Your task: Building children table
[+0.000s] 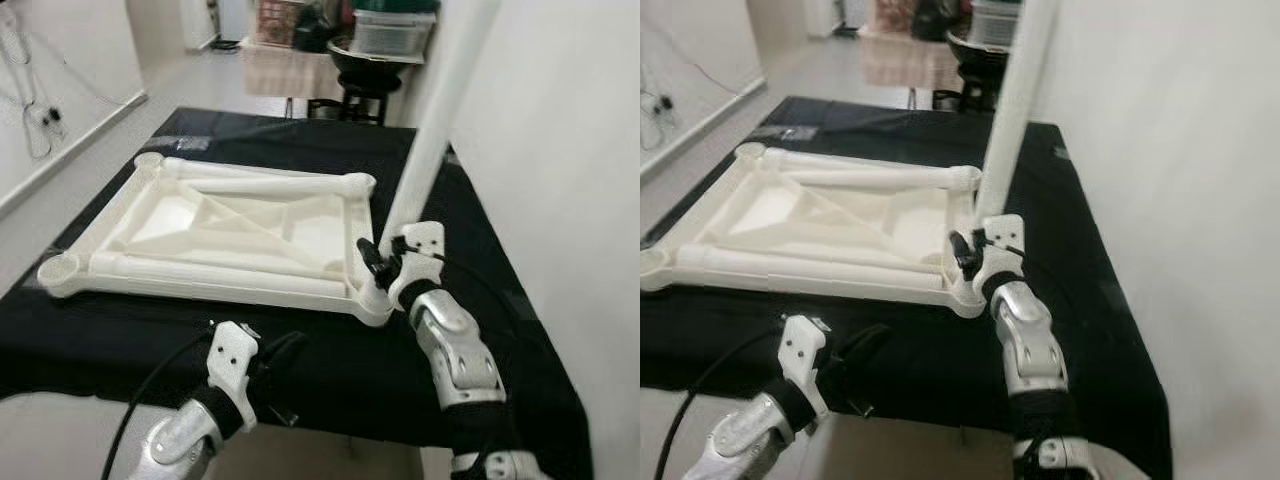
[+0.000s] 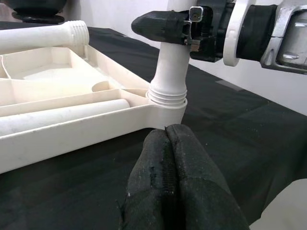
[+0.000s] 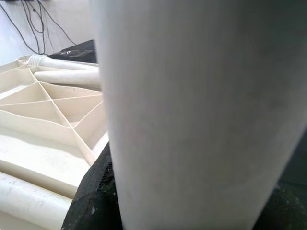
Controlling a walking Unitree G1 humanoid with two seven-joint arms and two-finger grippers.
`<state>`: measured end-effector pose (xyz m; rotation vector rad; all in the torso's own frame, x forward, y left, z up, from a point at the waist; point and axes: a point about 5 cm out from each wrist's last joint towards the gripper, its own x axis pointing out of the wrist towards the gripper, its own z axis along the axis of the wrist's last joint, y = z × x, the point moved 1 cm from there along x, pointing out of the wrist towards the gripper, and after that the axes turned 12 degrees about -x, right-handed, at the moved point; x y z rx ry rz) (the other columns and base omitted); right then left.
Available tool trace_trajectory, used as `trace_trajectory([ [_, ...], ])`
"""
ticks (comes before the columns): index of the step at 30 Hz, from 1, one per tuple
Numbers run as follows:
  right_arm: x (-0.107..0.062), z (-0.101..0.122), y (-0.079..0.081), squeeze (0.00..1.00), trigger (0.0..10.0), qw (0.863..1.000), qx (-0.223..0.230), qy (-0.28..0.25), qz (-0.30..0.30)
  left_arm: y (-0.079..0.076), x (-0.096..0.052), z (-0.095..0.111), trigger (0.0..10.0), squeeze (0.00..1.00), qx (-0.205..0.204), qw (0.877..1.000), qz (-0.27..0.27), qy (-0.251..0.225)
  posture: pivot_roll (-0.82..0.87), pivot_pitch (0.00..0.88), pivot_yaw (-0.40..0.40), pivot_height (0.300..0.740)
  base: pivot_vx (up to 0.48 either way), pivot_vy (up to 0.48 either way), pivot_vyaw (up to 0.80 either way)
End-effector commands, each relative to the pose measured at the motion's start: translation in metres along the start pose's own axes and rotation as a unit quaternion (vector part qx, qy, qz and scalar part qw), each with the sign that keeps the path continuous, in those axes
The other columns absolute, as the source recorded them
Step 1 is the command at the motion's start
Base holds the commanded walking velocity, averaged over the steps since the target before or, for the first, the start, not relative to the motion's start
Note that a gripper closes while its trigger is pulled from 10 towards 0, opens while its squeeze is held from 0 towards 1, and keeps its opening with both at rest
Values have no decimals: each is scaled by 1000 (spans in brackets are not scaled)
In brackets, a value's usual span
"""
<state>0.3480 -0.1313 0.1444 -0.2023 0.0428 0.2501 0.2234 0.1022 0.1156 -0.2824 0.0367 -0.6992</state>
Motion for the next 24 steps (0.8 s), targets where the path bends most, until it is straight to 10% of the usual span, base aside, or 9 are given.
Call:
trace_trajectory([
  [1,1,-18,3,0,10000,999,-2,46,16,2,-1,-4,10000,0,-6,1000,8,3,52,28,-71,740,0,0,0],
  [2,5,-8,5,1000,10000,998,4,20,60,1,-1,-4,10000,0,-8,1000,7,3,50,28,-70,740,0,0,0],
  [8,11,27,4,1000,10000,981,12,-69,180,2,1,-3,10000,0,-12,1000,4,1,48,23,-72,740,0,0,0],
  [9,10,38,1,506,10000,970,7,-94,223,2,1,-3,10000,0,-13,1000,4,0,49,22,-73,740,0,0,0],
  [10,10,38,1,506,10000,970,7,-94,223,2,1,-3,10000,0,-13,1000,4,0,49,22,-73,740,0,0,0],
  [11,8,45,-1,35,10000,961,-1,-110,255,2,2,-3,10000,0,-14,1000,4,-1,49,22,-73,740,0,0,0],
  [21,11,45,-11,0,10000,916,-31,-113,383,3,4,-4,10000,0,-16,1000,3,-1,62,10,-71,740,0,0,0],
  [22,13,44,-13,0,3059,914,-26,-110,389,3,4,-4,10000,0,-16,1000,3,-1,65,9,-70,740,0,0,0],
  [24,17,42,-16,0,0,917,-21,-101,385,3,3,-4,10000,0,-17,1000,3,-1,65,10,-70,740,0,0,0],
])
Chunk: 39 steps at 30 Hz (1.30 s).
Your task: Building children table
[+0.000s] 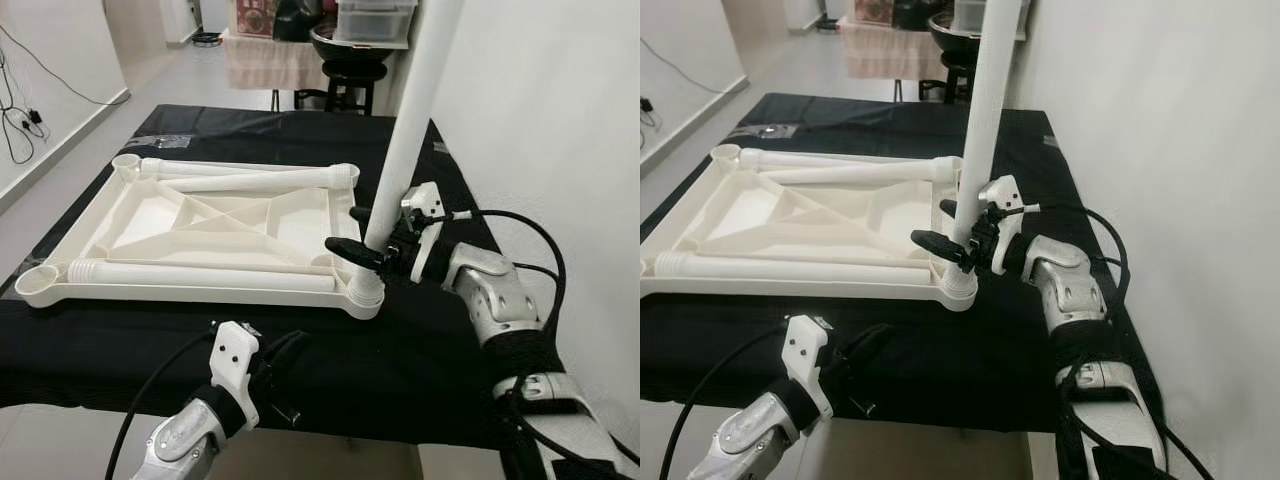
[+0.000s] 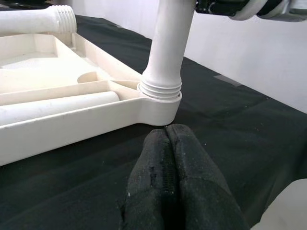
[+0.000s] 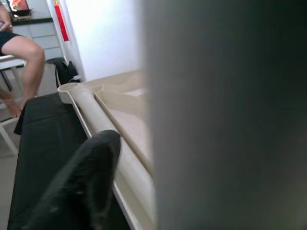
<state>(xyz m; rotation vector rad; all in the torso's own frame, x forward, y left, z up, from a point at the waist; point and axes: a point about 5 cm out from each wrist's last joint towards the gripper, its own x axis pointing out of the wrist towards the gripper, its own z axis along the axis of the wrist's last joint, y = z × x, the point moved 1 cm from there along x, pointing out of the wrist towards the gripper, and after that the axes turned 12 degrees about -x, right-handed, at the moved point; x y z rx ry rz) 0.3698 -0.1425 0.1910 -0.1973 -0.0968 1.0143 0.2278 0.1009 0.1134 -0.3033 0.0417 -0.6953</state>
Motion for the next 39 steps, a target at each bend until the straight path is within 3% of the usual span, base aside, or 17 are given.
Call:
trace_trajectory([
  [1,7,-3,4,0,0,1000,4,0,22,1,-1,-2,10000,0,-7,1000,2,1,65,10,-70,740,0,0,0],
  [9,1,-6,-1,0,0,1000,-1,7,-1,1,-1,-2,10000,0,-7,1000,2,1,64,13,-68,740,0,0,0],
  [13,-8,-25,2,0,0,997,-11,53,-60,1,-2,-1,10000,0,-7,1000,1,0,60,23,-74,740,0,0,0],
  [15,-8,-25,2,0,0,997,-11,53,-60,1,-2,-1,10000,0,-7,1000,1,0,60,23,-74,740,0,0,0],
  [16,-7,-36,5,0,0,988,4,82,-127,1,-3,-1,10000,0,-7,1000,2,0,62,25,-82,740,0,0,0],
  [17,-7,-36,5,0,0,988,4,82,-127,1,-3,-1,10000,0,-7,1000,2,0,62,25,-82,740,0,0,0],
  [18,-8,-49,11,0,0,960,30,112,-253,1,-3,0,10000,0,-6,1000,2,0,63,35,-80,740,0,0,0],
  [19,-6,-56,30,0,0,939,50,127,-315,2,-4,0,10000,0,-5,1000,3,0,63,36,-70,740,0,0,0],
  [21,-6,-56,30,0,0,939,50,127,-315,2,-4,0,10000,0,-5,1000,3,0,63,36,-70,740,0,0,0],
  [23,2,-58,49,0,0,932,54,128,-334,3,-4,0,10000,0,-4,1000,4,1,60,33,-70,740,0,0,0],
  [31,12,-53,42,0,0,939,42,120,-319,3,-4,0,10000,0,-8,1000,4,0,54,30,-68,740,0,0,0],
  [32,14,-53,42,0,9608,941,35,132,-310,3,-4,1,10000,0,-8,1000,5,-1,55,32,-67,740,0,0,0],
  [35,18,-48,45,0,10000,949,40,115,-290,3,-4,1,10000,0,-8,1000,5,-1,55,32,-67,740,0,0,0],
  [36,22,-44,46,1000,10000,958,39,101,-267,3,-4,0,10000,0,-9,1000,4,-1,53,31,-64,740,0,0,0],
  [39,27,-29,44,1000,10000,969,40,68,-233,2,-3,0,10000,0,-10,1000,3,0,53,26,-67,740,0,0,0],
])
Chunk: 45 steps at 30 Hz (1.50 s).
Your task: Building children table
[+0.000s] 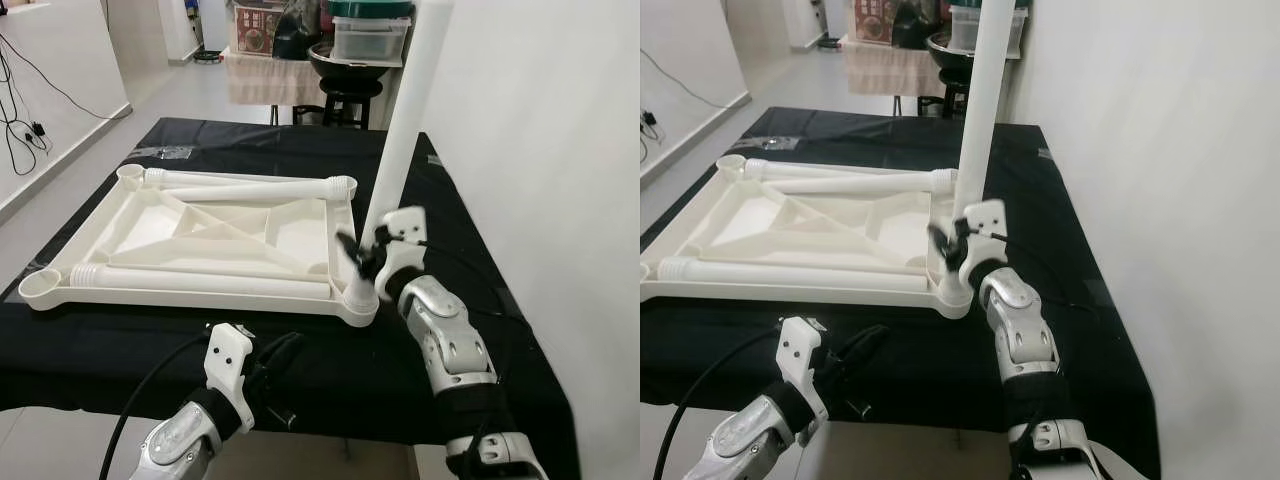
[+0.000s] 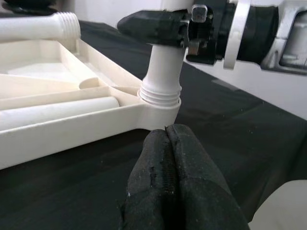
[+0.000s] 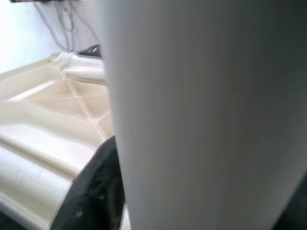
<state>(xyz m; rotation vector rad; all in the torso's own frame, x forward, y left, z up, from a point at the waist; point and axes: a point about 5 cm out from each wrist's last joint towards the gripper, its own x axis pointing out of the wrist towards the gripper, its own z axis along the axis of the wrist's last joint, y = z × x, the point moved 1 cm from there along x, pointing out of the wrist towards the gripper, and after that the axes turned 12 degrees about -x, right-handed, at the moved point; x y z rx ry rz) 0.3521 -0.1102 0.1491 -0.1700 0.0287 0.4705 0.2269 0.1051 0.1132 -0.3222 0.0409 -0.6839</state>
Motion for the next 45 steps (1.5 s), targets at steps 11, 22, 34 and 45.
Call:
trace_trajectory([
  [11,-3,40,8,0,10000,963,-69,-88,244,-1,1,-2,10000,0,-2,1000,-2,4,64,16,-69,740,0,0,0],
  [22,-3,28,-12,0,10000,943,-32,-74,323,-1,1,-4,10000,0,0,1000,-2,8,73,9,-65,740,0,0,0],
  [34,-10,23,-24,0,0,948,-25,-77,307,-1,1,-4,10000,0,-2,1000,-3,9,63,18,-54,740,0,0,0],
  [45,-23,-27,-1,0,0,991,17,62,-114,2,-3,-1,10000,0,-3,1000,-2,8,57,41,-54,740,0,0,0],
])
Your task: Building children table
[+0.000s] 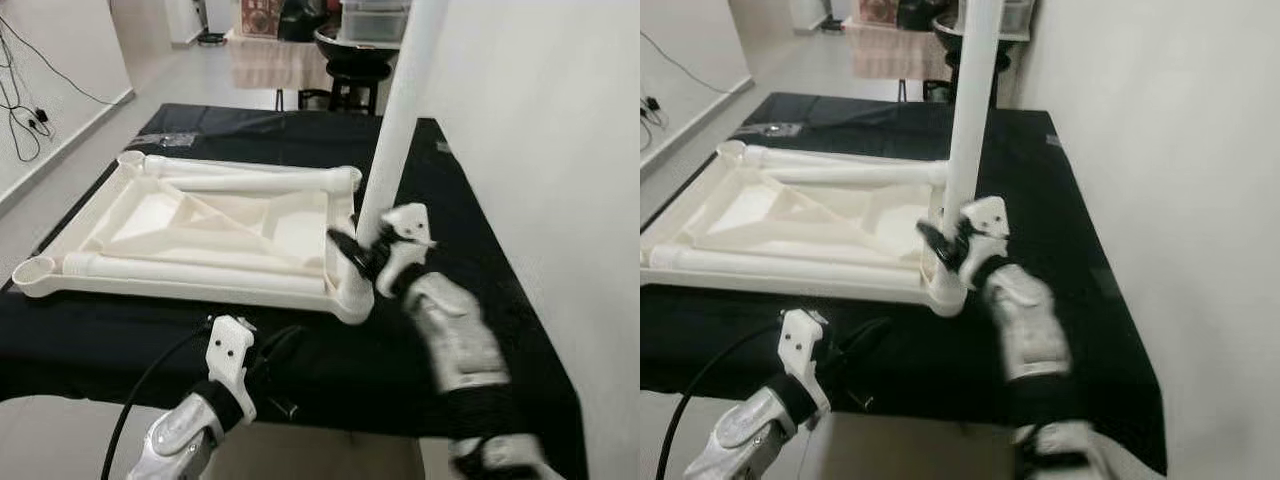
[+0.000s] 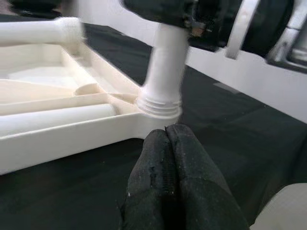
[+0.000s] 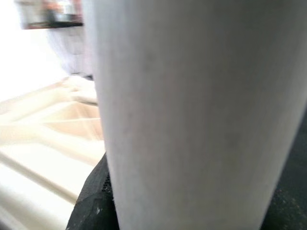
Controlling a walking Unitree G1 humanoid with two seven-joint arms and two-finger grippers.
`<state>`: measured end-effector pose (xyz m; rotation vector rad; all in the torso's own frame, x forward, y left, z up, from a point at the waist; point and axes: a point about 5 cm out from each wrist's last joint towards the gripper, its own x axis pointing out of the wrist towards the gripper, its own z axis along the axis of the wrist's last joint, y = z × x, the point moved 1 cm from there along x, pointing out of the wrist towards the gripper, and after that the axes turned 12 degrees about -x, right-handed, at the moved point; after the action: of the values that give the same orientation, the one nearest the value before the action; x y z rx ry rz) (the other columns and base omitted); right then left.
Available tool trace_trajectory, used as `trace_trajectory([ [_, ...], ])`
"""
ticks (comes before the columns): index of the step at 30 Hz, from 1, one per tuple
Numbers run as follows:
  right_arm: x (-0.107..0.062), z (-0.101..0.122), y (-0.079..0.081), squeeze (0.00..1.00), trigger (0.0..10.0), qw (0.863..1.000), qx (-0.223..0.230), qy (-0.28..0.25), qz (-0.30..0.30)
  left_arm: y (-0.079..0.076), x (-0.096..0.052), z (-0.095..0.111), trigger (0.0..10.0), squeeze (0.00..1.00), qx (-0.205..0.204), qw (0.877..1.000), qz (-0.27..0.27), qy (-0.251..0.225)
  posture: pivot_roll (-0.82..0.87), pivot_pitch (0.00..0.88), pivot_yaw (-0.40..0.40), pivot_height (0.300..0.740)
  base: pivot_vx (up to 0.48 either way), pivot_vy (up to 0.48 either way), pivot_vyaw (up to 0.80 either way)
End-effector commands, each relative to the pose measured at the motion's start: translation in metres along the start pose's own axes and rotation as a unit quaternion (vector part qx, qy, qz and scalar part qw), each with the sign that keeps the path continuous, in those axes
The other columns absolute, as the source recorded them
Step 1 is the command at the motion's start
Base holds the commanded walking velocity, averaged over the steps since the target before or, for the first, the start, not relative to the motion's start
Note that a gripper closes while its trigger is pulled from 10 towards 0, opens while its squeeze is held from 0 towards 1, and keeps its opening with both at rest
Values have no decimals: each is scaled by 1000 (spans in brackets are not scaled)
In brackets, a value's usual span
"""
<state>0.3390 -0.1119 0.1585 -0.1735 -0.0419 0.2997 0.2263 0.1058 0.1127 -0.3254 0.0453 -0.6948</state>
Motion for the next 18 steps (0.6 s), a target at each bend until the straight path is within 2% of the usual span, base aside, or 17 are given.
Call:
trace_trajectory([
  [1,-13,-34,1,0,0,996,27,81,-7,2,-2,-1,10000,0,-1,1000,3,6,58,40,-50,740,0,0,0],
  [8,5,-25,-5,0,0,997,-6,68,22,2,-2,-1,10000,0,-1,1000,3,7,56,39,-49,740,0,0,0],
  [9,7,-25,-8,0,2078,997,-15,73,10,2,-2,-1,10000,0,0,1000,5,6,57,38,-49,740,0,0,0],
  [11,7,-23,-10,0,2078,997,-22,80,-6,2,-1,-1,10000,0,0,1000,7,5,58,39,-50,740,0,0,0],
  [12,9,-17,-10,494,10000,997,-16,69,7,2,-1,-1,10000,0,1,1000,9,4,60,39,-50,740,0,0,0],
  [13,9,-17,-10,494,10000,997,-16,69,7,2,-1,-1,10000,0,1,1000,9,4,60,39,-50,740,0,0,0],
  [14,10,-14,-11,1000,10000,998,-14,60,15,2,-1,0,10000,0,1,1000,9,4,60,39,-50,740,0,0,0],
  [18,15,-4,-15,1000,10000,999,-12,37,27,2,0,-1,10000,0,-1,1000,7,4,58,36,-52,740,0,0,0],
])
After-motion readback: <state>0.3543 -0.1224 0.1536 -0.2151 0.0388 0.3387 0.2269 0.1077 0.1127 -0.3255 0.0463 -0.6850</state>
